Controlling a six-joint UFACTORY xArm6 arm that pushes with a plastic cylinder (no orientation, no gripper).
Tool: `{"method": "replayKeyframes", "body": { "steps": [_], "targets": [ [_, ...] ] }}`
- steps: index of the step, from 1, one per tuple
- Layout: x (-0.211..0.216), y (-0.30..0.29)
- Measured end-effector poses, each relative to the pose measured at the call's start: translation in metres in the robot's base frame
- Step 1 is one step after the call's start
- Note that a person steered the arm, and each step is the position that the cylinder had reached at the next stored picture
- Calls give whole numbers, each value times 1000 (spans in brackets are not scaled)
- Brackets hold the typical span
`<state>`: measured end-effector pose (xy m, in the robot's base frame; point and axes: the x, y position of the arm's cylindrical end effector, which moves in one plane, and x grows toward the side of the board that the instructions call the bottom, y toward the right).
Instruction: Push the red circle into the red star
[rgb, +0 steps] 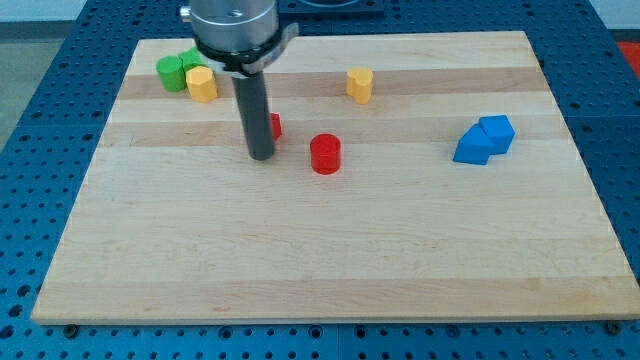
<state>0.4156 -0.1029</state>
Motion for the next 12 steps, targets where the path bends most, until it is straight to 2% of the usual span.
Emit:
{"method": "replayKeyframes", "body": {
  "steps": [1,2,3,4,5,6,7,8,10,12],
  "targets": [
    [-2,-16],
    [-24,-52],
    [-18,-59],
    [73,-49],
    [130,-3],
    [118,123],
    [58,230],
    [53,237],
    [24,165],
    [27,108]
  ]
}}
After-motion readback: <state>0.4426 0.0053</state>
